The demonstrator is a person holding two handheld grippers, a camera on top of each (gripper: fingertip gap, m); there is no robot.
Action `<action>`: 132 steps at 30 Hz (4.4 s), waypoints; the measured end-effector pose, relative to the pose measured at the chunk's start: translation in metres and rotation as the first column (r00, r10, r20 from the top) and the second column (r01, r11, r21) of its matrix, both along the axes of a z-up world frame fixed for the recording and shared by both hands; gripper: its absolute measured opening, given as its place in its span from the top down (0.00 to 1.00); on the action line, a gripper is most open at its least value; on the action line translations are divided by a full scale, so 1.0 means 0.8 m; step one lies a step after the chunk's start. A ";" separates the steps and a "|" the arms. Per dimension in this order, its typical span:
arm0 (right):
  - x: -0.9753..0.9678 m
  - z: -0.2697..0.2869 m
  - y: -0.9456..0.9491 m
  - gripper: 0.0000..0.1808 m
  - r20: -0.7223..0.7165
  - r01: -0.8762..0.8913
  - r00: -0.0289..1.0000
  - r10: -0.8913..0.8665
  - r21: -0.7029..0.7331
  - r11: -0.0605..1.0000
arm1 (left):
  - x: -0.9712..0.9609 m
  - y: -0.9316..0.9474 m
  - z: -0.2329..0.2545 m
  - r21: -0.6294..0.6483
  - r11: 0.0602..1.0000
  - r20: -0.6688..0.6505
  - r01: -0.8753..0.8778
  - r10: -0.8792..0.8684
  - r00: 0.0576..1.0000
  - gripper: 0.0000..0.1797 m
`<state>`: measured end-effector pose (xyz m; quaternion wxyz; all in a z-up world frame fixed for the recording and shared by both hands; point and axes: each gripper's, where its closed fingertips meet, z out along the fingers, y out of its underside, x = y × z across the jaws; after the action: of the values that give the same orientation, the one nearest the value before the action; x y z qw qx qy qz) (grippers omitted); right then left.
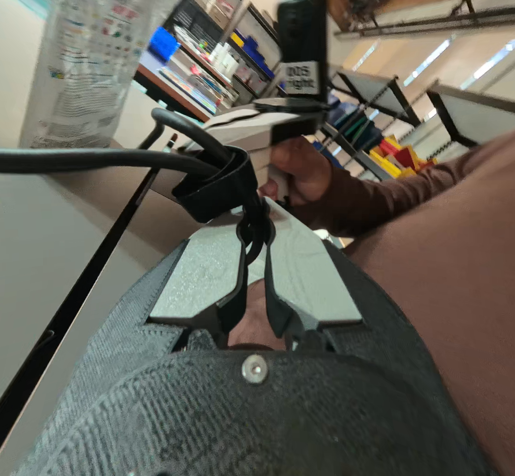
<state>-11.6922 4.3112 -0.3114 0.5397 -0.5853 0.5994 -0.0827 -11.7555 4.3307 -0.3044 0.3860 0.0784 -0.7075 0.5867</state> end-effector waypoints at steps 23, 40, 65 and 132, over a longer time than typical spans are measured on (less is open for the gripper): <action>0.045 -0.003 -0.071 1.00 0.069 0.011 0.997 -0.023 0.179 0.984 | 0.055 -0.001 -0.035 0.012 0.999 -0.297 -0.047 0.049 0.954 0.98; 0.013 0.005 -0.042 1.00 0.012 -0.072 0.997 0.071 0.166 0.984 | 0.081 0.007 -0.147 0.426 0.879 0.208 -0.215 0.136 0.969 0.82; 0.031 0.020 0.008 1.00 0.010 -0.146 0.989 0.148 0.216 0.965 | 0.071 -0.005 -0.104 0.420 0.906 0.746 -0.054 -0.311 0.588 0.86; -0.004 0.068 -0.008 1.00 0.148 -0.306 0.951 0.271 0.332 0.892 | 0.108 -0.010 -0.100 0.370 0.913 0.412 -0.170 0.003 0.911 0.85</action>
<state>-11.6956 4.3051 -0.2571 0.6702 -0.5574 0.4838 0.0779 -11.6689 4.3226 -0.3848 0.1811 0.0649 -0.8715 0.4510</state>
